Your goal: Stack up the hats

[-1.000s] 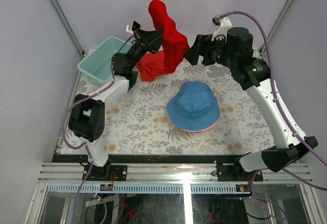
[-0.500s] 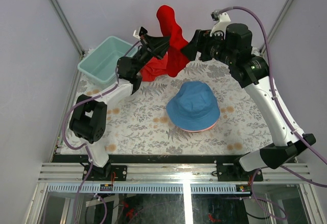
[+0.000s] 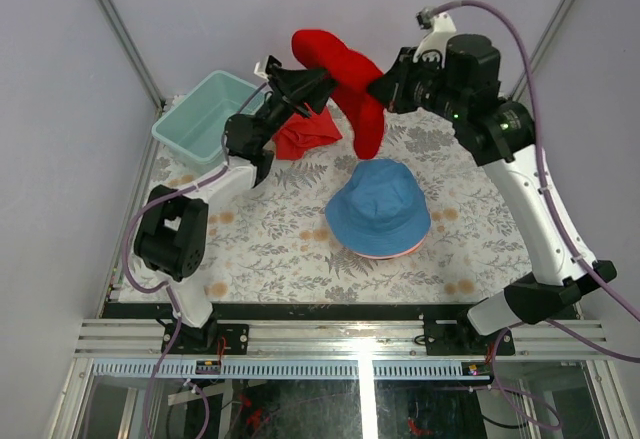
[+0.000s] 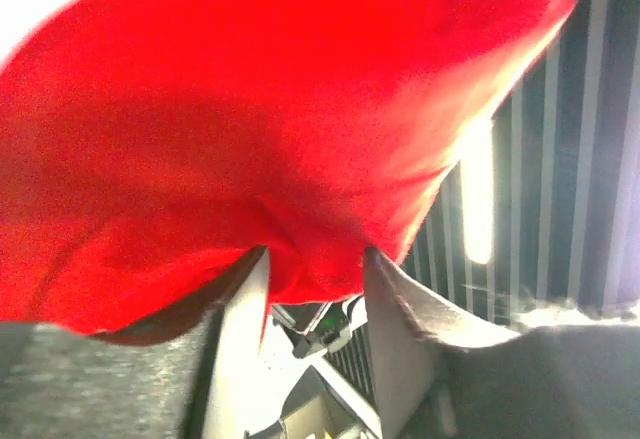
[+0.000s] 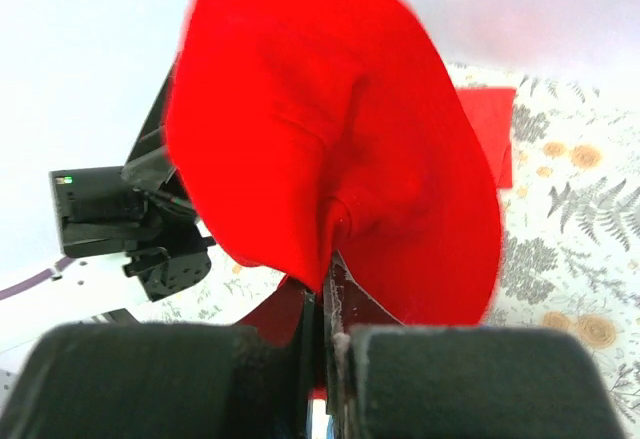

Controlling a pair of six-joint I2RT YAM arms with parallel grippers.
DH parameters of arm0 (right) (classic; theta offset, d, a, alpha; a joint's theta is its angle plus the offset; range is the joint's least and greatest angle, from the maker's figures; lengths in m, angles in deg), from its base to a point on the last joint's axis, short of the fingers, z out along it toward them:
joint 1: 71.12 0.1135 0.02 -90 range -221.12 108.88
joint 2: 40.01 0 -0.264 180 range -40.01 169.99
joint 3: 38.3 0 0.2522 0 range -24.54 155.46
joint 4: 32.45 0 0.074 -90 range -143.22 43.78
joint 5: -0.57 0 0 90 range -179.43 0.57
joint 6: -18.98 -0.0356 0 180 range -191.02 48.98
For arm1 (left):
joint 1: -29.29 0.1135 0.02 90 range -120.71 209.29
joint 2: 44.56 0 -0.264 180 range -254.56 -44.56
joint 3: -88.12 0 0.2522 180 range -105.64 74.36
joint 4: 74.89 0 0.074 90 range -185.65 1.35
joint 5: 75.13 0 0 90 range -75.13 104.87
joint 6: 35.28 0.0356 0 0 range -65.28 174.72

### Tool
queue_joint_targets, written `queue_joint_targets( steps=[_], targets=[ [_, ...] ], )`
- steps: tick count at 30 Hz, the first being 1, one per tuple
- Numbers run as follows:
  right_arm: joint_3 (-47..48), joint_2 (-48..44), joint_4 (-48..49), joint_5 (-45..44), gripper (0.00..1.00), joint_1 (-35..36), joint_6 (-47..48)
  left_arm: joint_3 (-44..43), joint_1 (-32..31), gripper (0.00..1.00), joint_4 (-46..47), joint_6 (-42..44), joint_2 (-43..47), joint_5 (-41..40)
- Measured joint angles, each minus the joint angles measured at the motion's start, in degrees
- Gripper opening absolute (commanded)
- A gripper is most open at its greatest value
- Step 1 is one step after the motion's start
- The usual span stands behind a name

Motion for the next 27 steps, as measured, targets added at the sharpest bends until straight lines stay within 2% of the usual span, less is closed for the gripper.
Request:
queue_joint_targets(
  steps=[2,7,10,14,17,19,21,27],
  targets=[
    [4.5,0.28,-2.56,-0.68,0.0,-0.02,0.09,0.57,2.27,0.67,0.57,0.0,0.0,0.17],
    [18.03,1.97,-9.66,-0.76,0.0,-0.02,-0.28,5.62,9.84,0.74,0.63,0.0,2.73,1.53],
    [23.28,2.71,-12.81,-0.61,0.0,-0.02,-0.96,13.0,12.0,0.77,0.9,0.0,6.64,2.25],
    [24.72,2.86,-16.44,-0.35,0.0,-0.02,-2.75,21.75,10.84,0.79,2.14,0.0,9.35,3.72],
    [23.65,2.93,-17.18,0.7,0.0,-0.02,-4.59,24.96,8.63,0.78,3.28,0.0,8.79,3.91],
    [22.51,2.93,-17.16,1.46,0.0,-0.02,-5.86,24.81,6.67,0.69,5.14,0.0,7.72,3.74],
    [21.59,2.93,-17.18,2.34,0.0,-0.02,-6.99,23.96,4.57,0.65,7.5,0.0,6.56,3.72],
    [19.1,2.84,-14.38,5.66,0.0,-0.02,-11.61,16.52,2.4,0.71,10.75,2.08,5.53,4.96]
  ],
)
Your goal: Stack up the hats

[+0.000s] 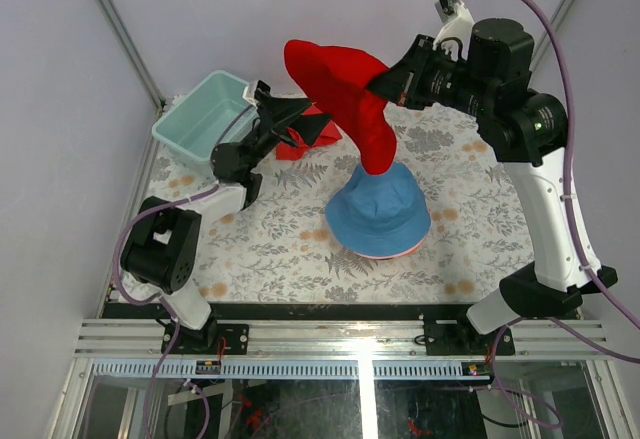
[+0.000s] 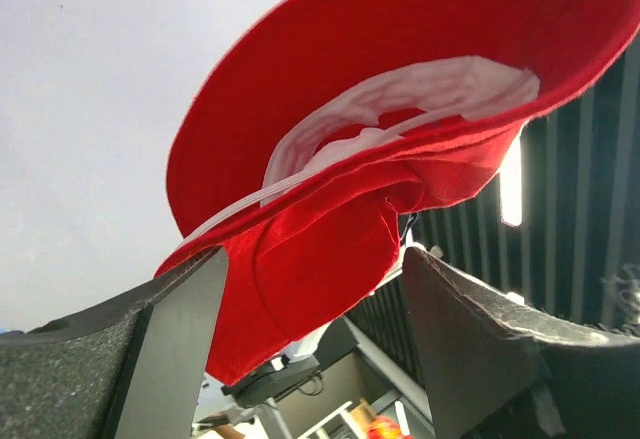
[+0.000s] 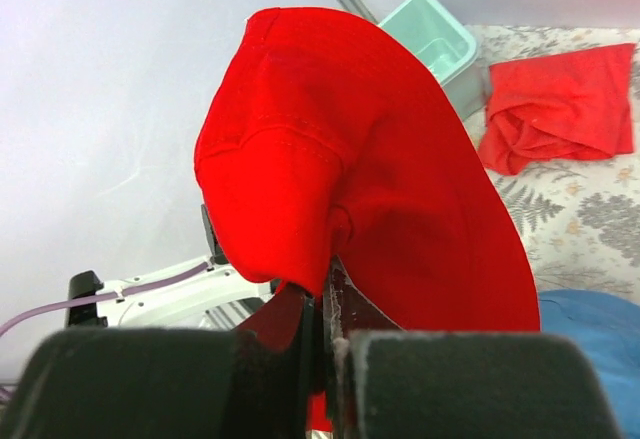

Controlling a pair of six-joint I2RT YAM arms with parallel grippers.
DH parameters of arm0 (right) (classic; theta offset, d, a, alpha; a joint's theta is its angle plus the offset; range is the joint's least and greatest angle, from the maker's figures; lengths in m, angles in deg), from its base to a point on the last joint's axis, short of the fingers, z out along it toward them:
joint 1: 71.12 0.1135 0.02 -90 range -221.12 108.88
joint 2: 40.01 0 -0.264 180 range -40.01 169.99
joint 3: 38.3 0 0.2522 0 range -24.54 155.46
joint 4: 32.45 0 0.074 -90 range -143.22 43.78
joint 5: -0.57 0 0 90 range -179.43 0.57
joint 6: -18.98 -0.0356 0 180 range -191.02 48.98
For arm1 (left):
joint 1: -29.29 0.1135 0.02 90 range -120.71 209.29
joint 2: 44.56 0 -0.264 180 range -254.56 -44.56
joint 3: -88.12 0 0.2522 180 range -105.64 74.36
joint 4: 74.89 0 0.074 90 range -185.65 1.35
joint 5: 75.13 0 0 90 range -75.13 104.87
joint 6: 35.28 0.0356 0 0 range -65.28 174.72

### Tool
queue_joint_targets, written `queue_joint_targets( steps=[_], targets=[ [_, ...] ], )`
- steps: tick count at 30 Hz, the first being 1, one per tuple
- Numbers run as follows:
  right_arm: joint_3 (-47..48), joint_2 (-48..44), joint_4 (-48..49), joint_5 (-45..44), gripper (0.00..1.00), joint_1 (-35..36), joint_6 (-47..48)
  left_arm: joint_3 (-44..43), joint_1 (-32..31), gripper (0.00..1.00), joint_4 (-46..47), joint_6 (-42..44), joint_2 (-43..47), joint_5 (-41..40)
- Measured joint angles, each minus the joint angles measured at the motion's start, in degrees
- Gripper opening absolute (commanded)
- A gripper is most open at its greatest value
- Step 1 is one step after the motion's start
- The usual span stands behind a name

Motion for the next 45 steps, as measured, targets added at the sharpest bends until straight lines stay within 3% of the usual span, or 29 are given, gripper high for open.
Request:
queue_joint_targets(
  steps=[10,20,33,45],
  targets=[
    [-1.99,0.0,3.69,3.52,0.0,0.0,-4.74,-0.48,1.75,0.72,0.15,10.54,2.1,0.22],
    [-2.16,0.0,4.46,5.88,0.0,-0.46,-6.21,1.16,11.02,0.77,-5.77,19.61,11.52,4.59],
    [-5.18,-0.17,7.15,7.45,0.0,-0.63,-8.04,-3.78,13.07,0.78,-3.13,15.85,3.32,5.64],
    [-7.39,-0.76,8.55,7.45,0.0,-0.68,-8.17,-5.03,11.78,0.8,1.27,11.74,2.91,5.6]
  ],
)
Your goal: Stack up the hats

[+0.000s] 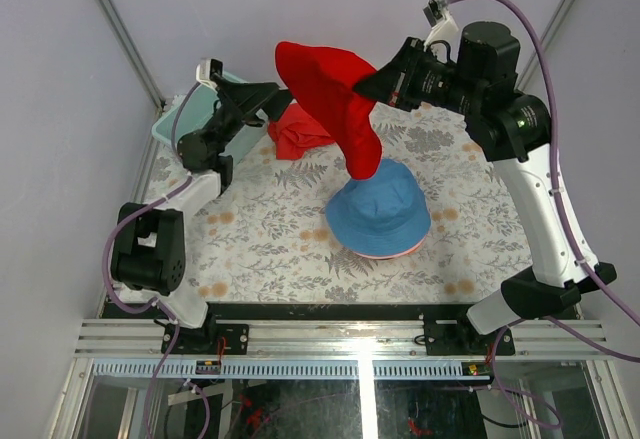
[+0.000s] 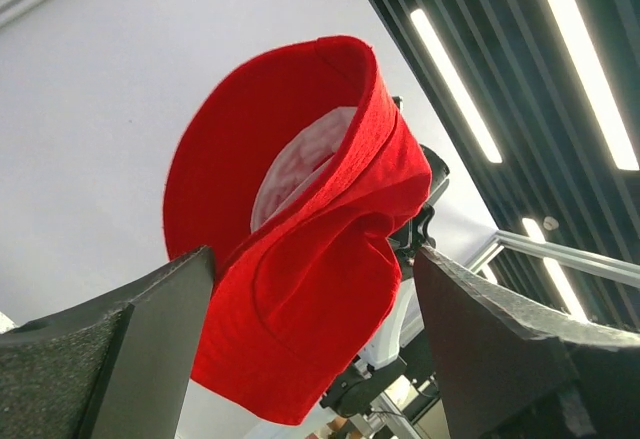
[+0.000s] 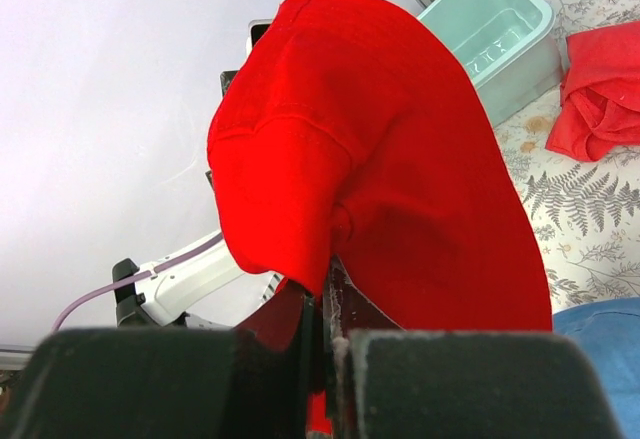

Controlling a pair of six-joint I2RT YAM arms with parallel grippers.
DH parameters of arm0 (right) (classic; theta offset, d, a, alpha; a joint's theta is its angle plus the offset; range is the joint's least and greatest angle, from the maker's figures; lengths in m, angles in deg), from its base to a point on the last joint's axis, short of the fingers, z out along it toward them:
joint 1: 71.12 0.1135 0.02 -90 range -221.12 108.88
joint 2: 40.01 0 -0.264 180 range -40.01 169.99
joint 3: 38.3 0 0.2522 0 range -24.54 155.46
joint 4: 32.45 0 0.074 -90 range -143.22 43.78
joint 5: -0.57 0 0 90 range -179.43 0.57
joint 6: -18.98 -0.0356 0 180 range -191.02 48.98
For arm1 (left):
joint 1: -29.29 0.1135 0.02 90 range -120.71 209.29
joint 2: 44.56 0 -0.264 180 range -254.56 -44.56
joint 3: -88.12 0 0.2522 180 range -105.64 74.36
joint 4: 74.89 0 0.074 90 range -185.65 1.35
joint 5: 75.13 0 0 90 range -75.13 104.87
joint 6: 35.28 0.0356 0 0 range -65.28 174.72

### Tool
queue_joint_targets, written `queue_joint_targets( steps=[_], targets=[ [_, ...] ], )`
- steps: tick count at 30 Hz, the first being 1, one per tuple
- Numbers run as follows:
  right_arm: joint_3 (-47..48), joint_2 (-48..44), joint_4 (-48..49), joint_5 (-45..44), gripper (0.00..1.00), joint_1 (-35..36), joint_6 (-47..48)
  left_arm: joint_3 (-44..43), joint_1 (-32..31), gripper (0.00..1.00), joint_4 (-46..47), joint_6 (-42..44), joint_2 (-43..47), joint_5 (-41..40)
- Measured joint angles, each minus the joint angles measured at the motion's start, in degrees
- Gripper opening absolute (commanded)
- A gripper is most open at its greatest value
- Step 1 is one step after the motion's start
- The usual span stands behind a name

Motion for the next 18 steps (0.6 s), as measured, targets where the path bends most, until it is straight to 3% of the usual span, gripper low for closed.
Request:
queue_joint_targets(
  steps=[10,18],
  targets=[
    [-2.75,-0.07,1.64,-0.02,0.0,-0.07,-0.48,0.39,-4.57,0.8,0.44,-0.83,0.13,0.22],
    [-2.97,-0.07,1.88,-0.02,0.0,-0.59,-0.83,6.21,-5.44,0.79,0.57,-0.13,3.82,1.46]
  ],
)
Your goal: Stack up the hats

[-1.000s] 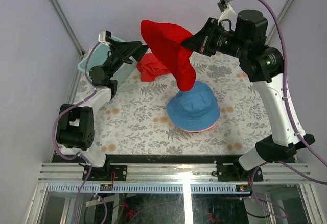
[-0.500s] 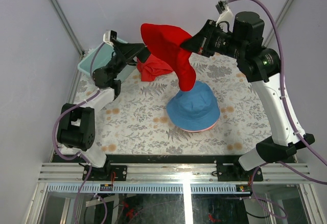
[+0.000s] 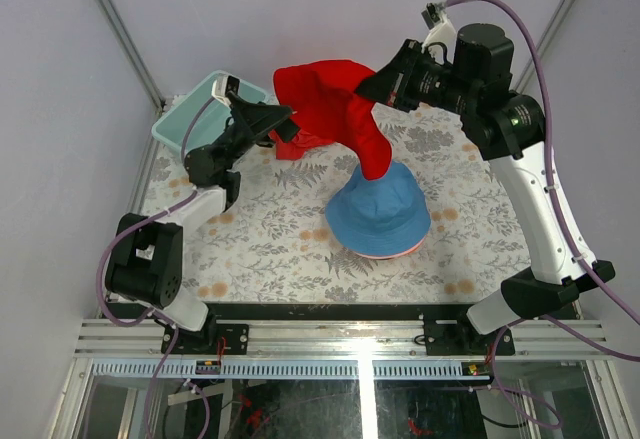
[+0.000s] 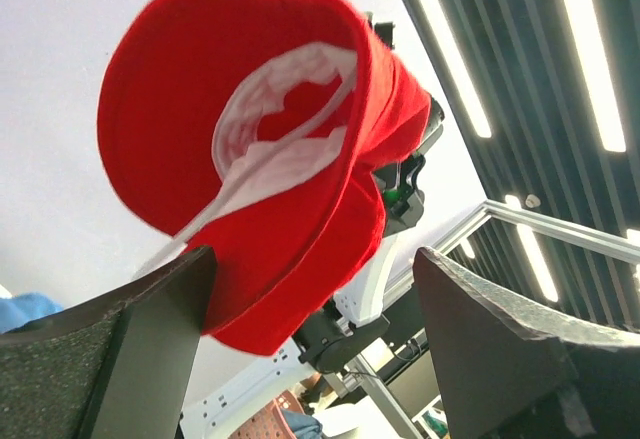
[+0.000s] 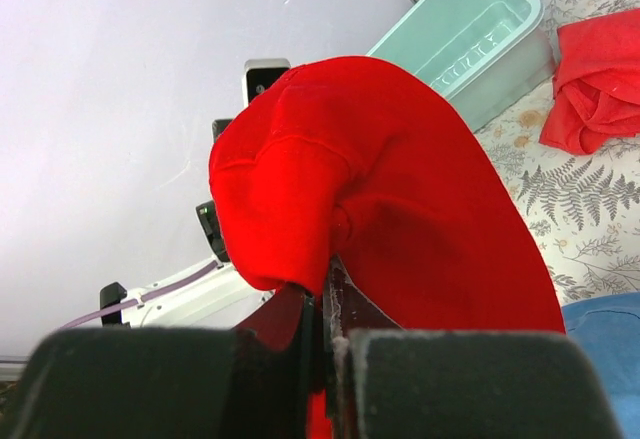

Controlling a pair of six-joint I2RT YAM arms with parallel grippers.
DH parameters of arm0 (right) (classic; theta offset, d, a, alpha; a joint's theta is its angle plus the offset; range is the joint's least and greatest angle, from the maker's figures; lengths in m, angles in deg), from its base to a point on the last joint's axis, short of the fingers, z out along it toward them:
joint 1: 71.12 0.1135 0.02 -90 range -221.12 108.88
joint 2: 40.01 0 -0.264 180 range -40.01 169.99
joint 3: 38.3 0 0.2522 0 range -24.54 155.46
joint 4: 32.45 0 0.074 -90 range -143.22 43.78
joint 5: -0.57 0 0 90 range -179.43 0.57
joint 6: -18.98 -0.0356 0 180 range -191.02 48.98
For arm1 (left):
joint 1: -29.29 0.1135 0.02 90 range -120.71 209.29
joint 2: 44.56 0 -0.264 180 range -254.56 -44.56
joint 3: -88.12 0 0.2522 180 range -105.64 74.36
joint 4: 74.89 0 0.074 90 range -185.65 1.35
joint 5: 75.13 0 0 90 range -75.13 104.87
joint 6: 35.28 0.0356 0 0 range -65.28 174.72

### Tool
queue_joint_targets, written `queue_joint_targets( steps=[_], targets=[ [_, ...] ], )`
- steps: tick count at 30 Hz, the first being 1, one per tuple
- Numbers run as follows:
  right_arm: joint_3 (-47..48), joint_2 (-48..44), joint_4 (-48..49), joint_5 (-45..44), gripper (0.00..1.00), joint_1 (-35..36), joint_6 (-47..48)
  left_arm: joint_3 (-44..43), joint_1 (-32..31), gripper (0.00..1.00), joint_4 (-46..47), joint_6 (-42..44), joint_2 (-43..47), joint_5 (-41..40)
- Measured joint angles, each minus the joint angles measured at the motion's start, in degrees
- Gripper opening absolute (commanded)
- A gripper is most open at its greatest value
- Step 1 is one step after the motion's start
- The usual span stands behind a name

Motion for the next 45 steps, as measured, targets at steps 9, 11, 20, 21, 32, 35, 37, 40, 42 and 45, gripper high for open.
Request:
queue_joint_targets(
  steps=[9,11,20,21,32,35,37,40,42,45],
  targets=[
    [-1.07,-0.07,2.01,0.63,0.0,-0.59,-1.66,4.24,-4.11,0.73,-0.17,2.58,1.53,0.04],
    [-1.62,-0.09,2.51,0.98,0.0,-0.59,-1.88,3.41,-5.62,0.68,0.09,2.89,0.63,-0.04],
    [-3.37,-1.57,2.51,0.92,0.0,-0.92,-1.97,-0.04,-9.07,0.11,0.0,3.32,-3.48,-1.64],
    [-3.56,-1.92,2.49,0.92,0.0,-1.11,-1.97,-0.04,-9.07,0.07,0.04,3.34,-3.45,-1.95],
    [-2.27,-4.22,-8.31,-4.74,0.0,-4.59,8.13,0.42,-9.07,0.0,0.31,-2.99,-2.38,-3.32],
    [-3.13,-5.81,-12.07,-8.7,0.0,-4.74,11.96,0.39,-9.68,0.0,0.96,-5.77,-1.99,-4.04],
    [-4.0,-7.15,-13.81,-11.1,0.0,-4.74,13.9,0.35,-10.36,0.0,0.96,-7.28,-2.1,-4.81],
    [-4.44,-8.61,-16.37,-14.97,0.0,-4.76,16.68,-0.66,-13.27,0.0,1.11,-9.4,-3.19,-6.36],
    [-4.5,-9.25,-17.62,-16.98,0.0,-4.76,17.92,-1.42,-15.78,0.0,1.27,-10.64,-4.46,-7.48],
    [-4.52,-10.01,-19.54,-19.32,0.0,-4.79,19.34,-1.73,-20.96,0.0,1.27,-12.35,-6.75,-9.53]
  ],
)
